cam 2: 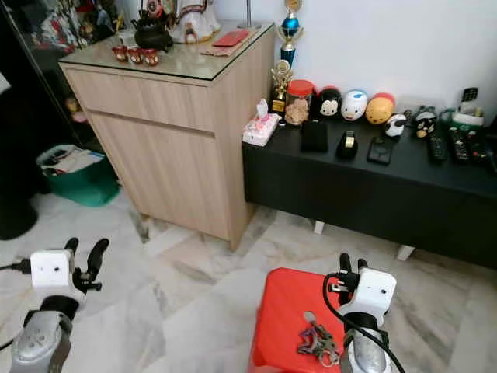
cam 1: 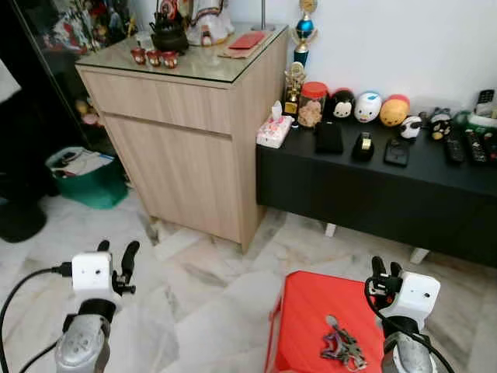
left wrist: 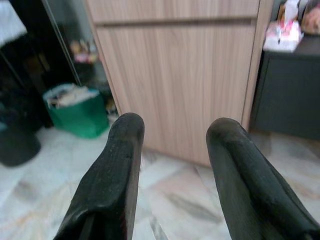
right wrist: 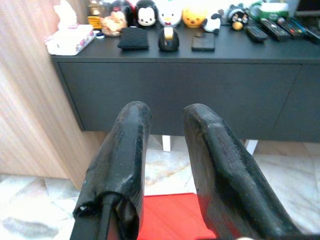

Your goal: Hang keys on a hook

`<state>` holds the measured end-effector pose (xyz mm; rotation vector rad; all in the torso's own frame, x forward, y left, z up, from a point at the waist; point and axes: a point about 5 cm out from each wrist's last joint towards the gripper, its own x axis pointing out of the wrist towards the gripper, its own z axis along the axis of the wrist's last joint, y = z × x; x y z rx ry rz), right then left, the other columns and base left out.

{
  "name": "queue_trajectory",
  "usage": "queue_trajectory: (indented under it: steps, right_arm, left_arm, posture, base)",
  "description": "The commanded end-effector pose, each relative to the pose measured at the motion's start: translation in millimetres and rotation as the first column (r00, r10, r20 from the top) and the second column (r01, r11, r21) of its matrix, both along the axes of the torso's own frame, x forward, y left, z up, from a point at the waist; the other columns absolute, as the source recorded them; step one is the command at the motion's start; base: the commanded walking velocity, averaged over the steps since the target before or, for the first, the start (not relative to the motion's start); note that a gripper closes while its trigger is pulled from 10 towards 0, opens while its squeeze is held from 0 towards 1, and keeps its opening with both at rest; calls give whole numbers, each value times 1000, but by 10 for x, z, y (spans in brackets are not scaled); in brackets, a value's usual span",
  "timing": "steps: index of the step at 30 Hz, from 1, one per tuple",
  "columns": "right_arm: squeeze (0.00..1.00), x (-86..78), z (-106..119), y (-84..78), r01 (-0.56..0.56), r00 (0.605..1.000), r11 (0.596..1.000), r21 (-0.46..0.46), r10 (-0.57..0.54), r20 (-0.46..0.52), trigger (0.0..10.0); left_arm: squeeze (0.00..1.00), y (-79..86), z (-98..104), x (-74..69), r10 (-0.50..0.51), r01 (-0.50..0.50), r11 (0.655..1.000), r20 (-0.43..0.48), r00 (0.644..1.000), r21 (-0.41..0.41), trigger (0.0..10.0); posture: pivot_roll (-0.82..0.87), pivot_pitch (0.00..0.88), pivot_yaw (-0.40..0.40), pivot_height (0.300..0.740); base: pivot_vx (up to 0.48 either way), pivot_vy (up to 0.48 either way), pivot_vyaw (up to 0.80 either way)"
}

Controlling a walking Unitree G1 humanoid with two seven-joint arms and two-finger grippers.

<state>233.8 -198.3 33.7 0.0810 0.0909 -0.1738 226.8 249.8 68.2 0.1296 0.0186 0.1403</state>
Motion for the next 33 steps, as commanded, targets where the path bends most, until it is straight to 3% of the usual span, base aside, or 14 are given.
queue_trajectory:
  steps: [1,6,13,21,26,33]
  right_arm:
    - [0,12,30,45,-24,1000,1000,5,24,5,10000]
    - [0,5,34,-1,-21,1000,1000,0,21,0,10000]
    - [0,39,64,-28,-16,1000,1000,6,16,0,10000]
    - [0,75,33,-54,16,1000,1000,22,-16,-3,10000]
    - [0,61,69,-10,-33,999,999,5,33,1,10000]
    - [0,52,68,-69,-51,999,998,-47,50,-19,10000]
  left_arm:
    - [0,16,53,-22,10,-11,1000,30,1000,16,10000]
    - [0,55,-8,-82,33,-33,999,7,999,21,10000]
    - [0,37,61,-4,27,-28,999,33,999,27,10000]
    - [0,-89,47,27,-24,24,1000,26,999,3,10000]
    - [0,-119,11,45,-22,22,1000,21,1000,1,10000]
    - [0,-148,20,8,-18,19,1000,28,999,-12,10000]
  posture:
    - [67,0,-36,740]
    - [66,0,-32,740]
    - [56,0,-28,740]
    - [53,0,12,740]
    - [48,0,-4,740]
    - [55,0,-18,740]
  base:
    - [0,0,0]
    - [0,0,0]
    - [0,0,0]
    - [0,0,0]
    - [0,0,0]
    - [0,0,0]
